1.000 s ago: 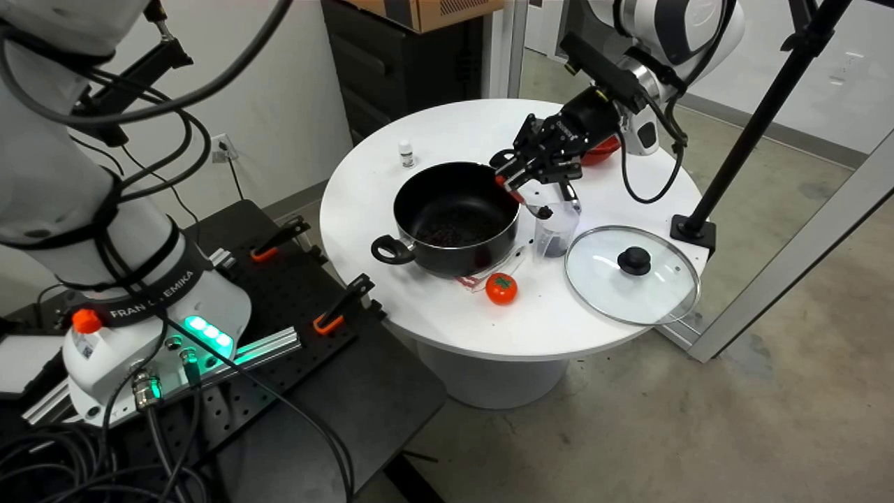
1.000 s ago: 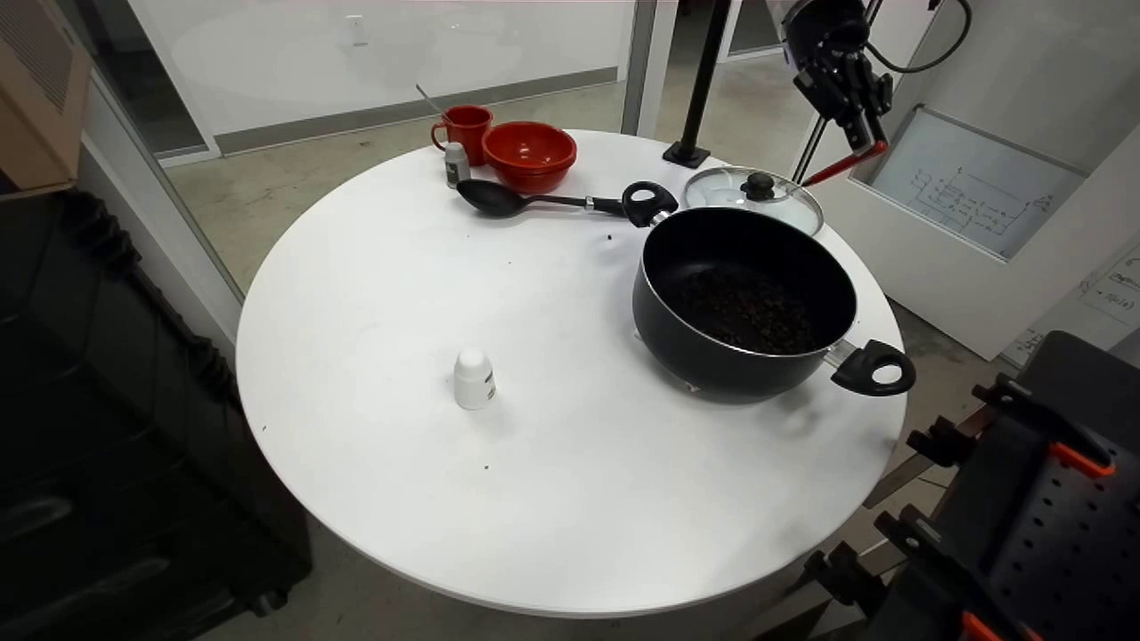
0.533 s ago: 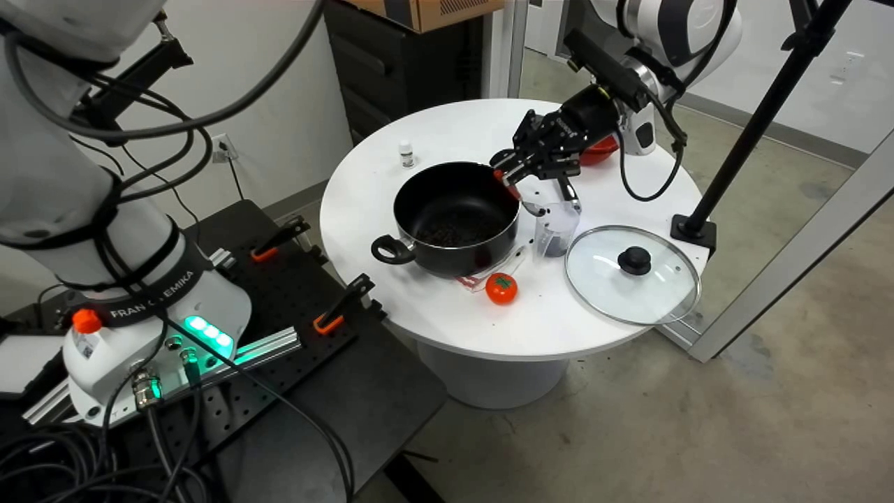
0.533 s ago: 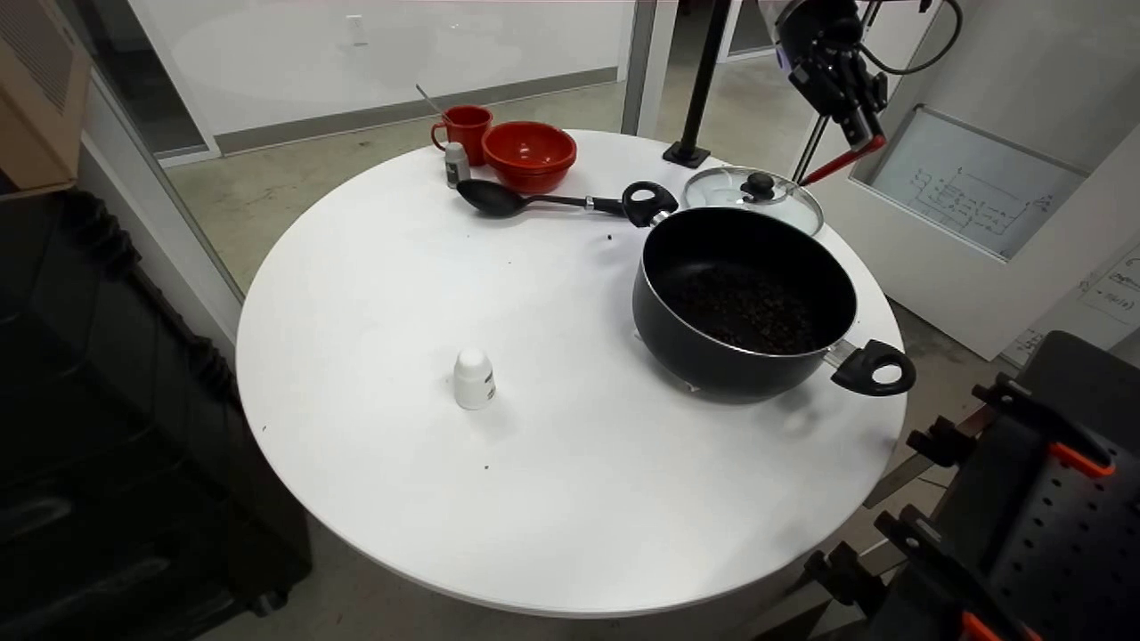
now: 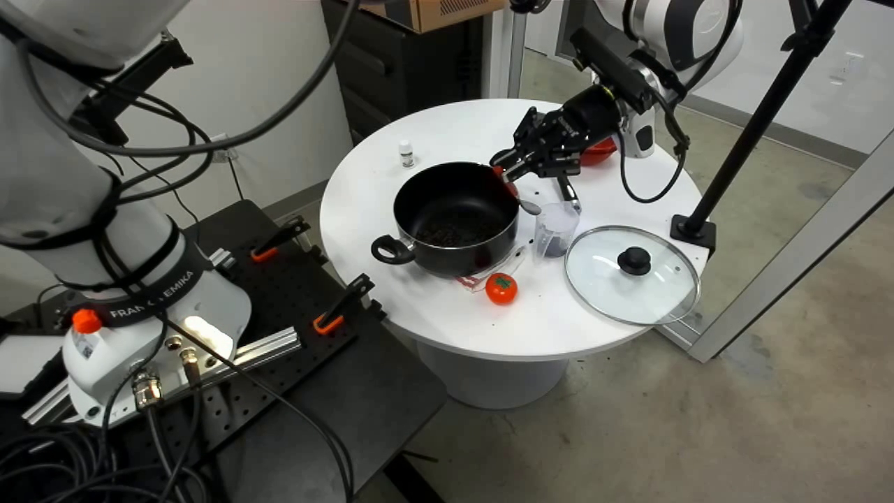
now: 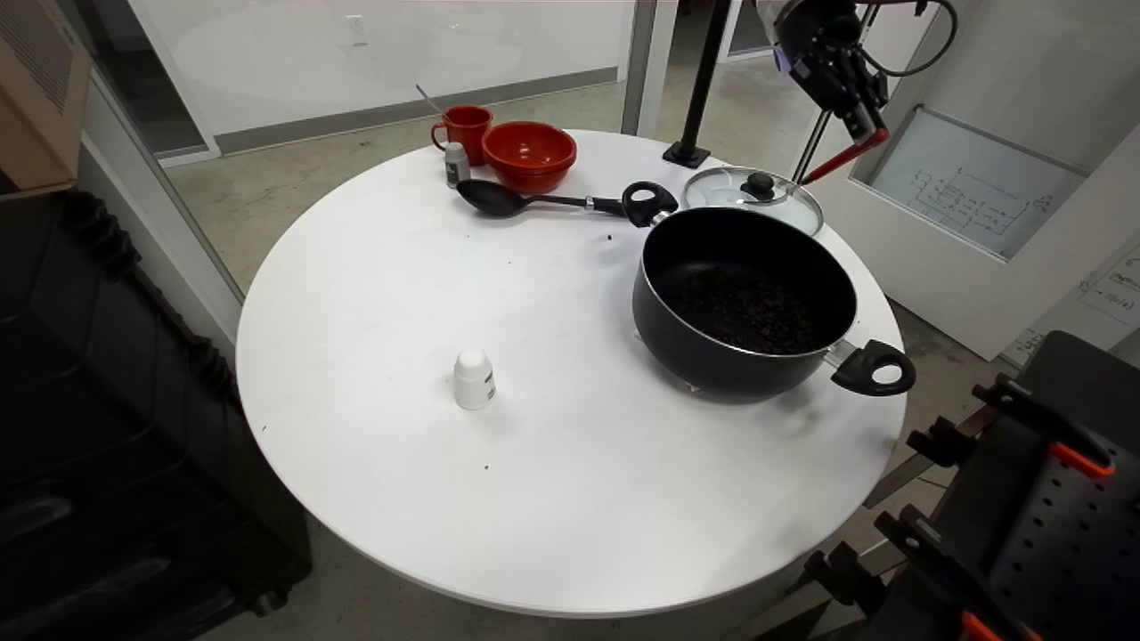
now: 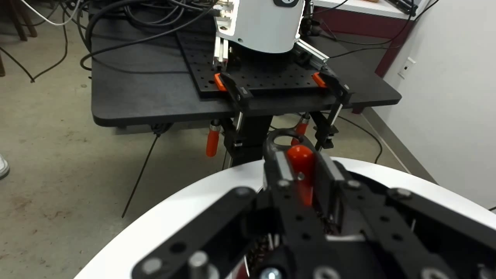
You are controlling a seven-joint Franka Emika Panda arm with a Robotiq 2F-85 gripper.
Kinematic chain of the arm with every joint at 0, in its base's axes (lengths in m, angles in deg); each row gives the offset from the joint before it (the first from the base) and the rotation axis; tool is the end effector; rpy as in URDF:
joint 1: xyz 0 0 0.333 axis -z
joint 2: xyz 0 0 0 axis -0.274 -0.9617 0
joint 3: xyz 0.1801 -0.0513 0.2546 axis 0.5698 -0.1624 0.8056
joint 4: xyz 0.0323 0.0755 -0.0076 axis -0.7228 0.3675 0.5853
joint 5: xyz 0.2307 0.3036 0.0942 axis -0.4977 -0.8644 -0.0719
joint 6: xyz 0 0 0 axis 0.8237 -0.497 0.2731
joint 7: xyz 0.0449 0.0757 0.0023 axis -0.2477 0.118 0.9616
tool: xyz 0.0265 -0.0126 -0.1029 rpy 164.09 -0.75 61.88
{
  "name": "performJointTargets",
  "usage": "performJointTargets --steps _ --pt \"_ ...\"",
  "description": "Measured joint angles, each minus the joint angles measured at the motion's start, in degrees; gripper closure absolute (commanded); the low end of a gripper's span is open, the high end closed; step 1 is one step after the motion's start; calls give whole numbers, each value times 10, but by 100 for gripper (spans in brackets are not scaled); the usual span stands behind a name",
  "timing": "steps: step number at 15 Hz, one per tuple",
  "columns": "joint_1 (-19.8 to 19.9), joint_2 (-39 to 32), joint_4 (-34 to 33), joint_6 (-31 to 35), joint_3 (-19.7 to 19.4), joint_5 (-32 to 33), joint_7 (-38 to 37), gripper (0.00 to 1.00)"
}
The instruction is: Pick up the spoon from the table, scoop some of the contents from the black pot and put them in the colourless cup.
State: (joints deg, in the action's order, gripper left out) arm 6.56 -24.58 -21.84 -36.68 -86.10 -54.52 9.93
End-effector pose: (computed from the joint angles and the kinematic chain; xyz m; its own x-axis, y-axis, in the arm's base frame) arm 0.5708 -0.2703 0.1887 0.4283 -0.0024 -0.9037 -0.3557 -0.9197 -0.1661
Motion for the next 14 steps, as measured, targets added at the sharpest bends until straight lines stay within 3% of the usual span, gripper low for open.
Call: performJointTargets --steps 6,9,14 --pt "5 1 -17 30 2 -5 0 95" --pt "-1 35 8 113 5 -4 3 95" --pt "-46 150 125 257 15 26 27 95"
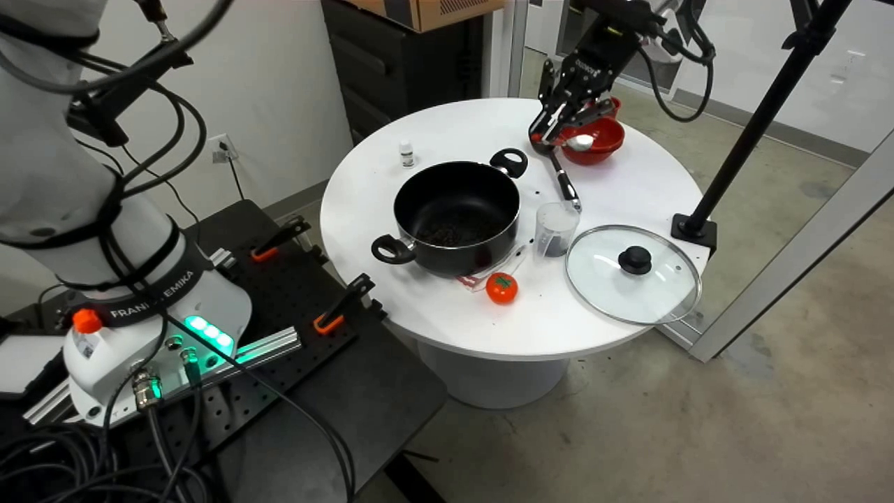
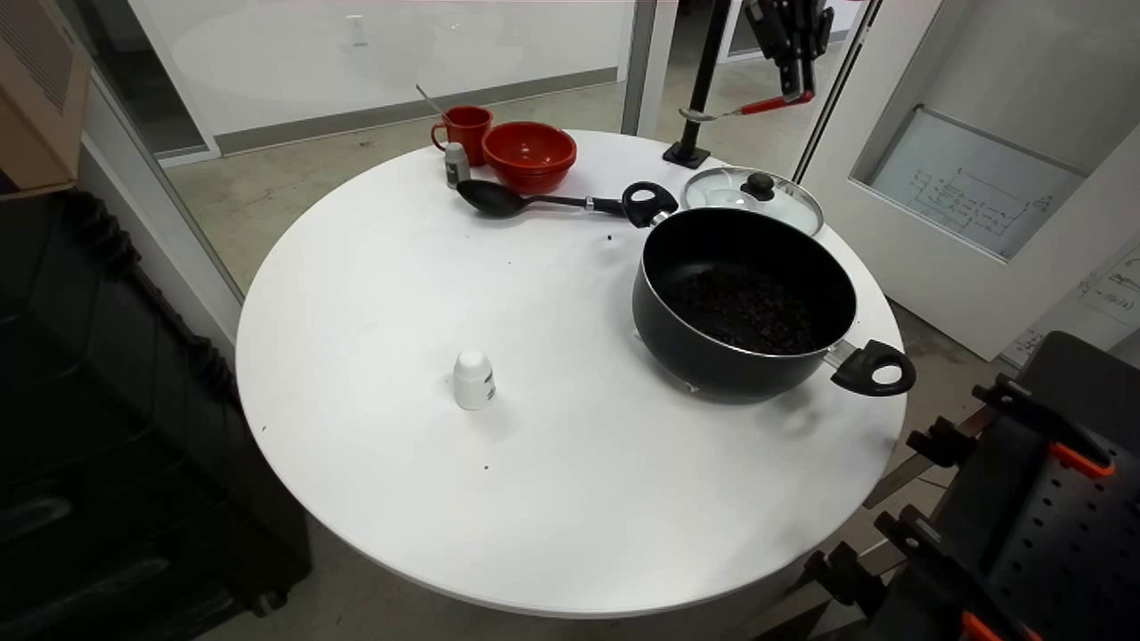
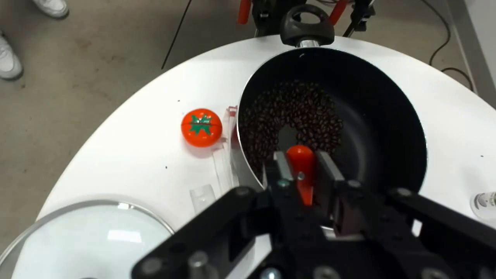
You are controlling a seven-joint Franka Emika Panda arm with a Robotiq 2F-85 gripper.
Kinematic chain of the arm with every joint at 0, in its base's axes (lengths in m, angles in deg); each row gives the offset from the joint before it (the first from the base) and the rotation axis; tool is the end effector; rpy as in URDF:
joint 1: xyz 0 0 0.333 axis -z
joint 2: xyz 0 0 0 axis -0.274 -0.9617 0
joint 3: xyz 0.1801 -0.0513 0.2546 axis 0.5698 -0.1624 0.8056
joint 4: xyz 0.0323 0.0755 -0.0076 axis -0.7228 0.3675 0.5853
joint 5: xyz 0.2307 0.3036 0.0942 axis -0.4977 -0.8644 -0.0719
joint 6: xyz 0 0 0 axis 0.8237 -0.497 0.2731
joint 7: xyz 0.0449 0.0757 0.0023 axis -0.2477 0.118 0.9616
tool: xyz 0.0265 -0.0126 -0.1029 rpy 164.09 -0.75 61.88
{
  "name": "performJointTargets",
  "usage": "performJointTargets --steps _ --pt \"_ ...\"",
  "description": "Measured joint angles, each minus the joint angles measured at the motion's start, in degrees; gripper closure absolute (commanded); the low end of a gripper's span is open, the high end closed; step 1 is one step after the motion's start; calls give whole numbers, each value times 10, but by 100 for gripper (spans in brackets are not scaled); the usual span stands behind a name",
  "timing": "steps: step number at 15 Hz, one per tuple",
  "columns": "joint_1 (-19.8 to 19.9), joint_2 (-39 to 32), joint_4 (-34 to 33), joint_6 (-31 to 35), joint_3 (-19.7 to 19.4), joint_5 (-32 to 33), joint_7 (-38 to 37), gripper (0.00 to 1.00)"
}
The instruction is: Pick up the spoon from the table, scoop some of the contents from the black pot and put them in the colourless cup.
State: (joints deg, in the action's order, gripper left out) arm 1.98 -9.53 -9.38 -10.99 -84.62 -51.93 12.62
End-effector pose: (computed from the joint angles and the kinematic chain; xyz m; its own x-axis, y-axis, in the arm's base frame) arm 0.6267 -0.2354 0.2693 0.7898 -0.0403 -0.6120 -0.1453 -0.9817 -0.1228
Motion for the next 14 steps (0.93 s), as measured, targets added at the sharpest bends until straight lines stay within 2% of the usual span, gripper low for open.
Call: performJointTargets --steps 8,14 --pt "-97 144 214 190 25 95 32 95" --pt "-149 247 389 327 56 109 29 95"
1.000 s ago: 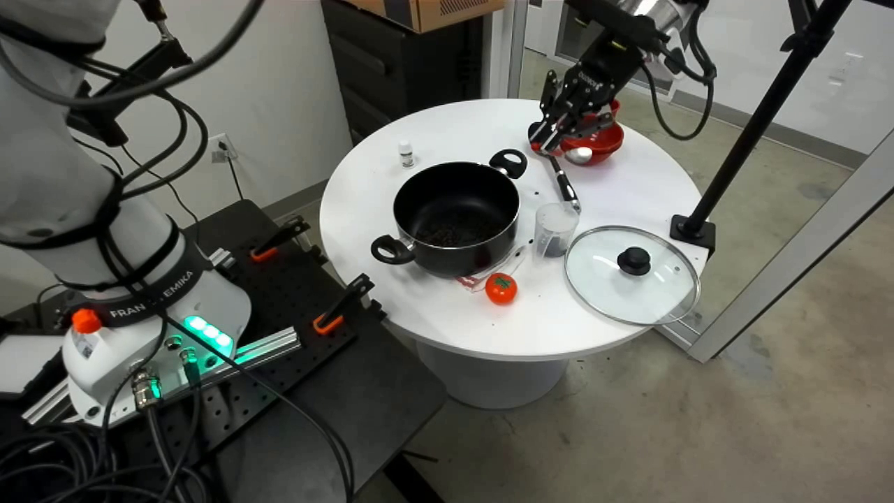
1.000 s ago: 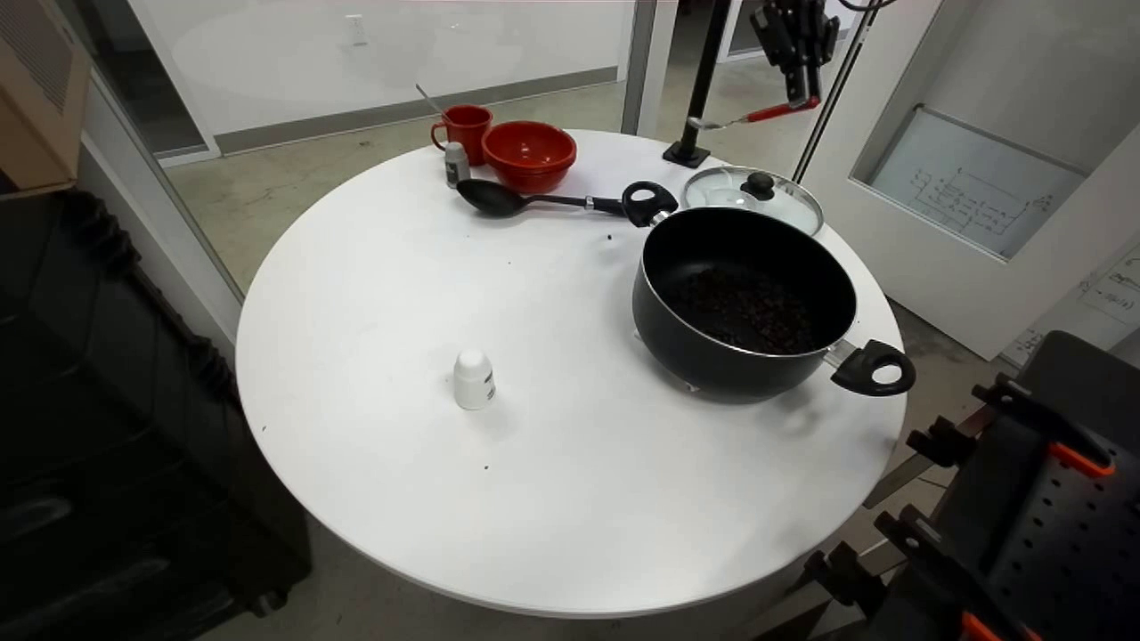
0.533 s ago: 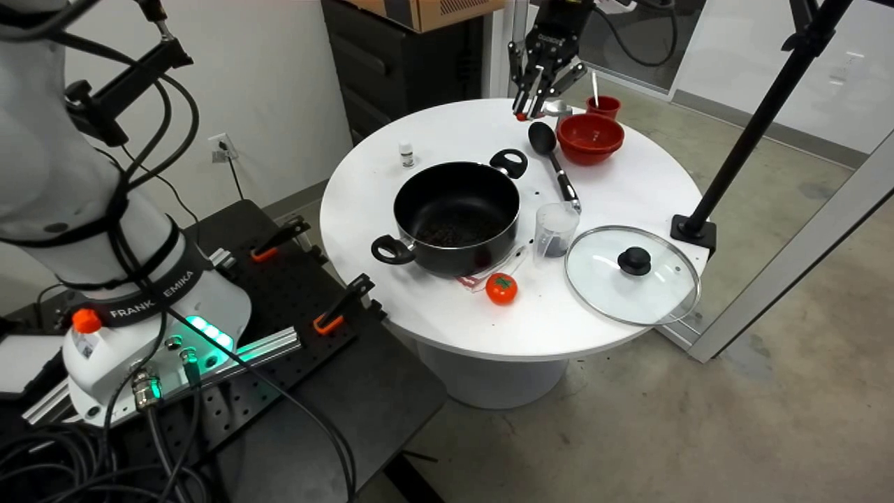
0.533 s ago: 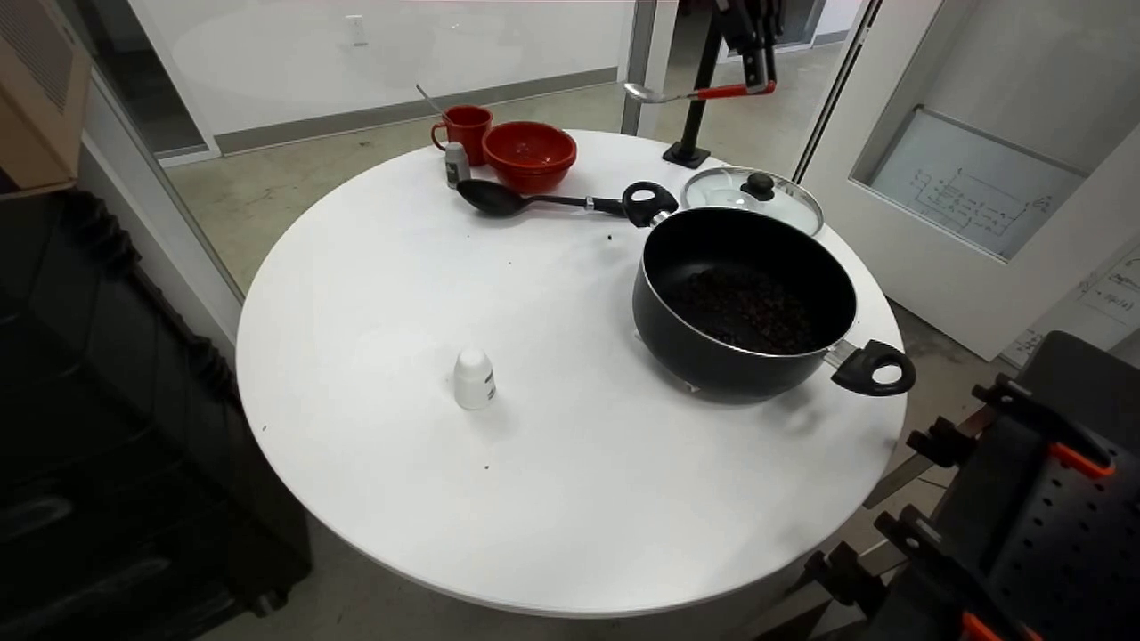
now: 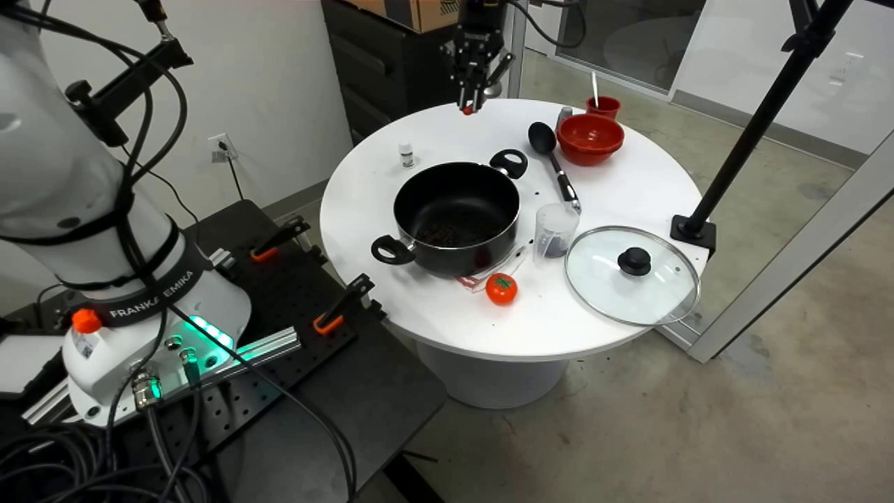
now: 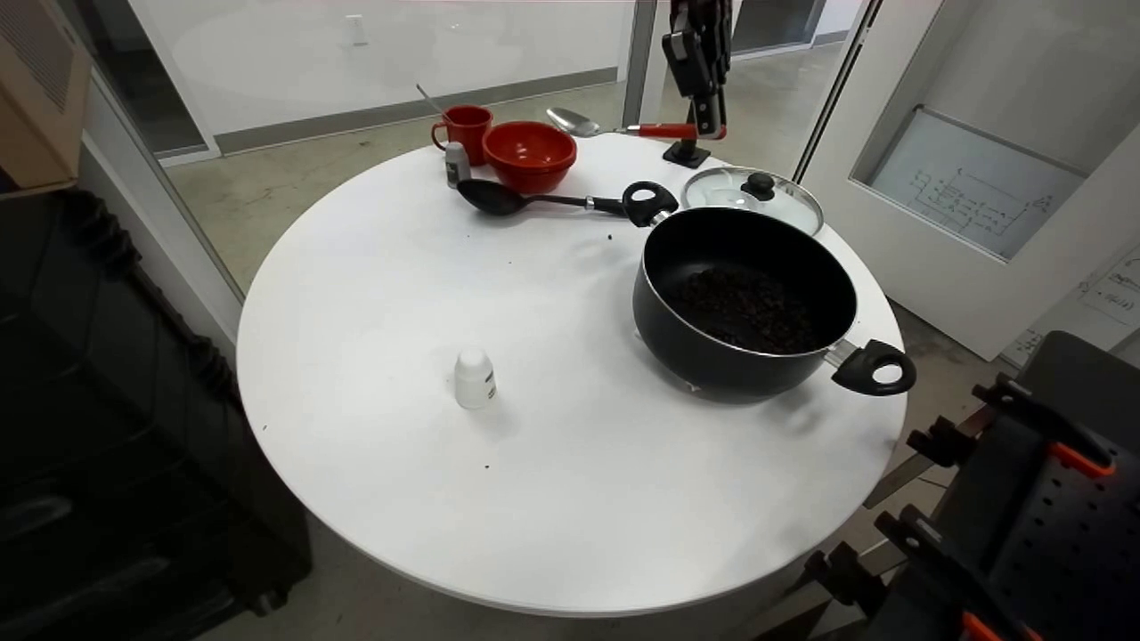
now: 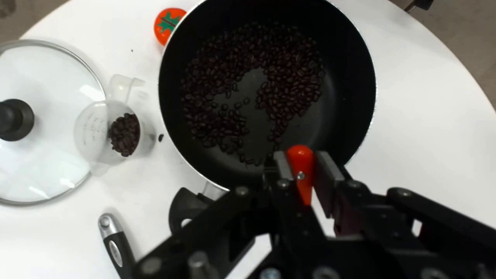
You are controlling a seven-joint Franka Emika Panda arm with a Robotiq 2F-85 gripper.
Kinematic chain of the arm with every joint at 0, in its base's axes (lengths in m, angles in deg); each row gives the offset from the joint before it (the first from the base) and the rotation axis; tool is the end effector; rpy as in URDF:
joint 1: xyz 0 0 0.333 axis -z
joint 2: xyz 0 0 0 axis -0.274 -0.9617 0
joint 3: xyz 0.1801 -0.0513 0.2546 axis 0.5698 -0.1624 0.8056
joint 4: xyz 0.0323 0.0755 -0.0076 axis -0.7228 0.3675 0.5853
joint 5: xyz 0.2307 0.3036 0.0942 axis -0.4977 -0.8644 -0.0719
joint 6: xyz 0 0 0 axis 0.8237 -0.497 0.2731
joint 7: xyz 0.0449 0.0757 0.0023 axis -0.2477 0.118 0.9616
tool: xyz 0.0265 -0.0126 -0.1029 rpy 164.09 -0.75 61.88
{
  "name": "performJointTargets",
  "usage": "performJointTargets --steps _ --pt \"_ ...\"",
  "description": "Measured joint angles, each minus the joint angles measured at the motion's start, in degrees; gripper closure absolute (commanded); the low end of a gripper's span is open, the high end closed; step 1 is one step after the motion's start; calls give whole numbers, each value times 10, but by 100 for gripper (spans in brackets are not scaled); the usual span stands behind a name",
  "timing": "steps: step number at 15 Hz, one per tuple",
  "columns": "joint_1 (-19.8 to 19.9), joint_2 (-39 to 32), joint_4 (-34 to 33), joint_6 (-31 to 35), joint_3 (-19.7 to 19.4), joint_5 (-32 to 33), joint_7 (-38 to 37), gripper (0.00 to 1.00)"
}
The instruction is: Pick up the spoon from the table, scoop some of the contents from the black pot and put them in the colourless cup.
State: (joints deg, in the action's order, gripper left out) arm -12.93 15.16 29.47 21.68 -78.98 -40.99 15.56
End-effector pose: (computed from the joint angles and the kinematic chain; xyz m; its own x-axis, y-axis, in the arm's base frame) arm 0.5877 -0.0237 0.2904 0.8581 0.3546 -0.3715 0.3885 -0.9213 0.0179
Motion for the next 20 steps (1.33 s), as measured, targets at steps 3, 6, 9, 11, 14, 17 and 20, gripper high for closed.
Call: performJointTargets --steps 3,6,9,11,14,17,20 --pt "-17 60 93 51 20 -6 -1 95" --pt "-32 117 191 83 36 -25 -1 95" --pt "-50 166 294 118 48 -42 -5 95" --pt "-64 193 366 158 54 -44 -11 95" --pt "-85 225 478 256 63 -26 -19 95" --pt "-99 220 541 371 71 36 -67 95" --pt "-100 164 534 459 66 132 -152 95"
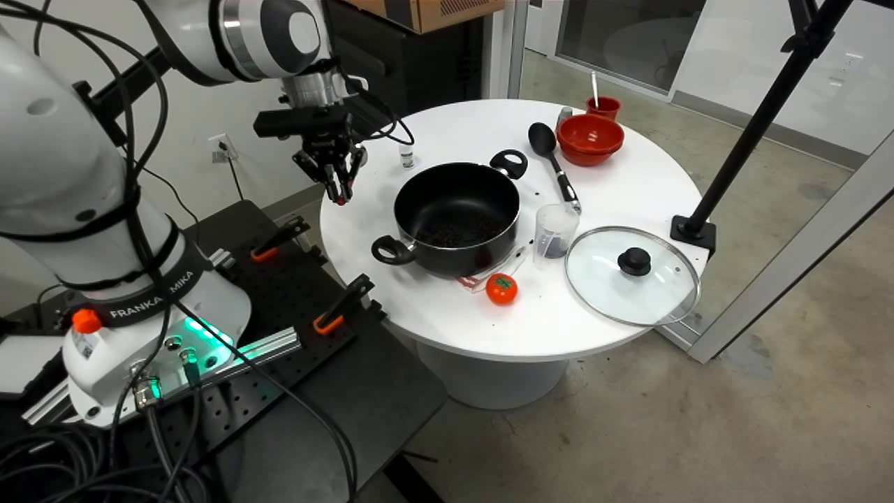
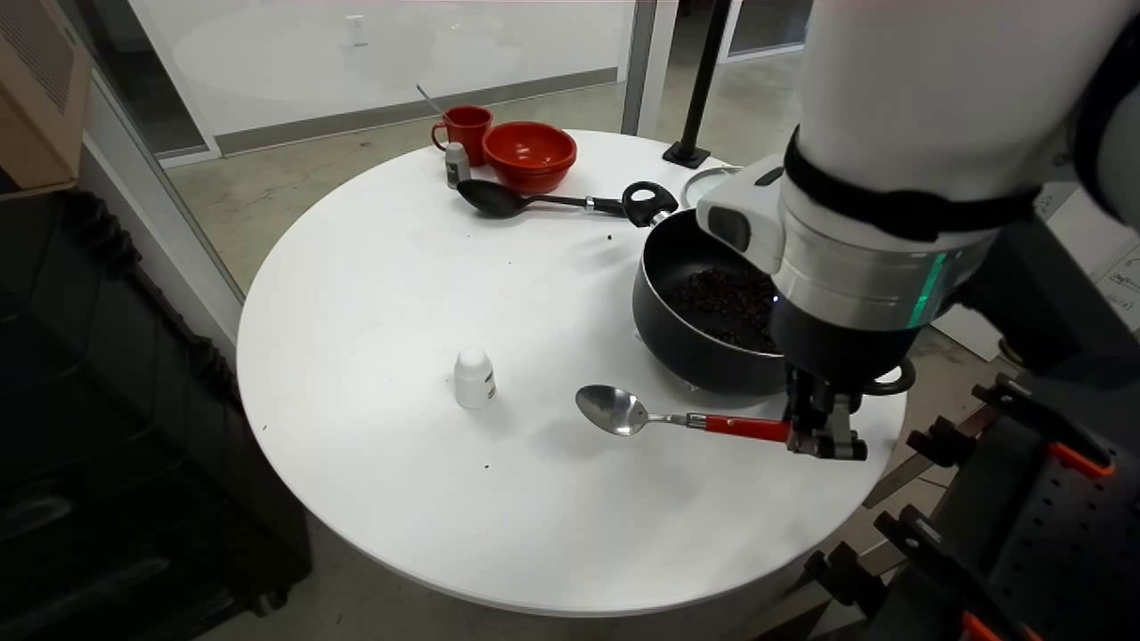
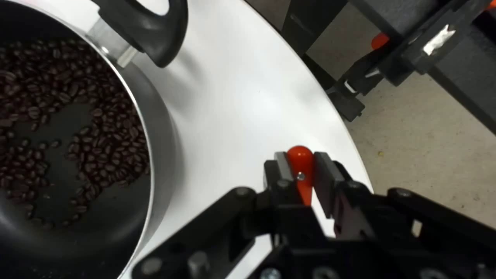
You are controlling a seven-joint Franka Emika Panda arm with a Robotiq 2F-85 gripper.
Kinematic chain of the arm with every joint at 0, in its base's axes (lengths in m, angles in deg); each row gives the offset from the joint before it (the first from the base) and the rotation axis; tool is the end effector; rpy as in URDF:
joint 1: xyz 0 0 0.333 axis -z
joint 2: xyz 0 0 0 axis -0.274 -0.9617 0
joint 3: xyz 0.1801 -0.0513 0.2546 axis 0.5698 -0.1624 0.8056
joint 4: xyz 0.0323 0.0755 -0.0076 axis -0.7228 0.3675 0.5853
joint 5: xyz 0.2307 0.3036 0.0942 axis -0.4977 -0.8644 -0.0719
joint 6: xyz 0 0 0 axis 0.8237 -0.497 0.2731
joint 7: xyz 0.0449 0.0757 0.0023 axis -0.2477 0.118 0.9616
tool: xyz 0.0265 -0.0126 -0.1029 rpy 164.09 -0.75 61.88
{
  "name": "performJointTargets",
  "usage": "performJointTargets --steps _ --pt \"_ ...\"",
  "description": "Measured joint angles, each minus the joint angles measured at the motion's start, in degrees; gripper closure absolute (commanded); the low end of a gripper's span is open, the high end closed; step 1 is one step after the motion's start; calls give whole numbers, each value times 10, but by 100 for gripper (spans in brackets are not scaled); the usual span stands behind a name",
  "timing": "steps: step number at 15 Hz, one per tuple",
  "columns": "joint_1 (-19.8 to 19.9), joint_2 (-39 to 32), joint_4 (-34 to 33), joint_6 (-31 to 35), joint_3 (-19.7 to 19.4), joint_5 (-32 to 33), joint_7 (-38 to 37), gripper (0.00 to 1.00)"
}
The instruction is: Pick up the spoon from the table, scoop some of the contents from the black pot and put them in the colourless cup.
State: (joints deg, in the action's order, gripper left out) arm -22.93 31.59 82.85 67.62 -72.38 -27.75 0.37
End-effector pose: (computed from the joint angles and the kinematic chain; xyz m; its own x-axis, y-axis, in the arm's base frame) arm 0.3272 0.1085 0.1664 0.7365 0.6427 -0.2108 0.6679 -0.7402 0.0767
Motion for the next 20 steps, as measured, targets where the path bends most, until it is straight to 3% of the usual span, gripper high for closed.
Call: performJointTargets --steps 5,11,12,14,20 --pt "17 -93 -4 96 -46 180 -150 95" --pt "62 -174 -8 180 -151 444 -319 95" --pt "72 -182 -9 190 -167 482 -340 55" --pt "88 -192 -10 208 -194 545 -378 48" --pt "124 -197 -13 246 -240 699 -477 4"
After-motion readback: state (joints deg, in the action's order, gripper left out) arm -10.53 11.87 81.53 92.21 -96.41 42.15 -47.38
